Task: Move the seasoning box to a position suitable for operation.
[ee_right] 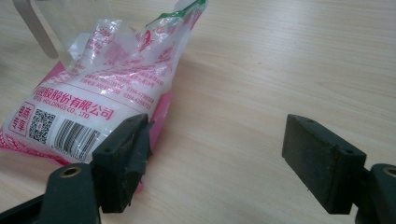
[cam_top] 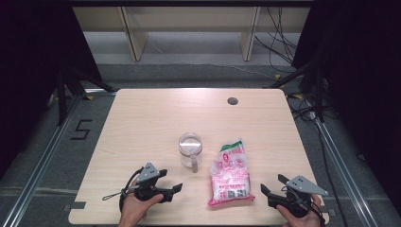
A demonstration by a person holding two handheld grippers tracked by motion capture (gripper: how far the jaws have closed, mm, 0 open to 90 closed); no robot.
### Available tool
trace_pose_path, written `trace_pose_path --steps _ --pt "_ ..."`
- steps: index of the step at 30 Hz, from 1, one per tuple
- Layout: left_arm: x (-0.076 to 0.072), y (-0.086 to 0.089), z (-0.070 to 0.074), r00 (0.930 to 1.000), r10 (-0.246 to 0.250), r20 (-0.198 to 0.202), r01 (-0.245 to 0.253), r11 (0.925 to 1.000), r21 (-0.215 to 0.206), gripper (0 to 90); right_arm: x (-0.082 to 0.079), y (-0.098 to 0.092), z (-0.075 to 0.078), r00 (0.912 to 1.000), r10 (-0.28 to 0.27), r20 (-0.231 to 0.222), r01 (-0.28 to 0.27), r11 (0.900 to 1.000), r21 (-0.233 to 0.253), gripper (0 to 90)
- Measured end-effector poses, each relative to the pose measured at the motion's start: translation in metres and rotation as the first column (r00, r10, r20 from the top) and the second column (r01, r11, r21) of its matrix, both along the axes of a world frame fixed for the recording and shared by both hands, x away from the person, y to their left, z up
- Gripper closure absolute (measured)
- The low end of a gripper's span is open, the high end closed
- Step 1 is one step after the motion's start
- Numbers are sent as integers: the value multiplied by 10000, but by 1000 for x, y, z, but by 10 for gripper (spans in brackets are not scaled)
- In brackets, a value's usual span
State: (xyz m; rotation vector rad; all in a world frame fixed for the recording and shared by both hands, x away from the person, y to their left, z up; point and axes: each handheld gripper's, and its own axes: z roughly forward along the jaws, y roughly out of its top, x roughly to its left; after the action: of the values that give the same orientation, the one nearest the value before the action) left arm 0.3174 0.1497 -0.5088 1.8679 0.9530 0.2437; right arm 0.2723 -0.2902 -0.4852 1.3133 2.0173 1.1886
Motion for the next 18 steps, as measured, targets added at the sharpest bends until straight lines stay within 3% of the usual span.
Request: trace_pose_path --steps 8,9,11,12,15,18 --pt "0 -2 1 9999 -107 94 109 9996 -261 156 0 -1 0 9997 7 228 -3 9999 -169 212" --pt "-1 -2 3 9999 -77 108 79 9999 -143 156 1 -2 0 9998 22 203 -18 9999 -153 212" --pt "-1 -3 3 9999 -38 128 42 9993 -373 155 0 -1 0 9998 -19 186 22 9999 -128 212" --pt "0 -3 3 9998 -121 130 125 9996 -267 156 0 -1 0 9998 -37 211 40 9999 -130 212" --pt "-1 -5 4 9999 -25 123 32 9986 -533 160 0 -1 0 9997 -200 154 201 9998 -52 212" --pt "1 -6 5 9998 -83 196 94 9985 -531 169 -1 0 0 9993 -361 29 360 9993 114 212"
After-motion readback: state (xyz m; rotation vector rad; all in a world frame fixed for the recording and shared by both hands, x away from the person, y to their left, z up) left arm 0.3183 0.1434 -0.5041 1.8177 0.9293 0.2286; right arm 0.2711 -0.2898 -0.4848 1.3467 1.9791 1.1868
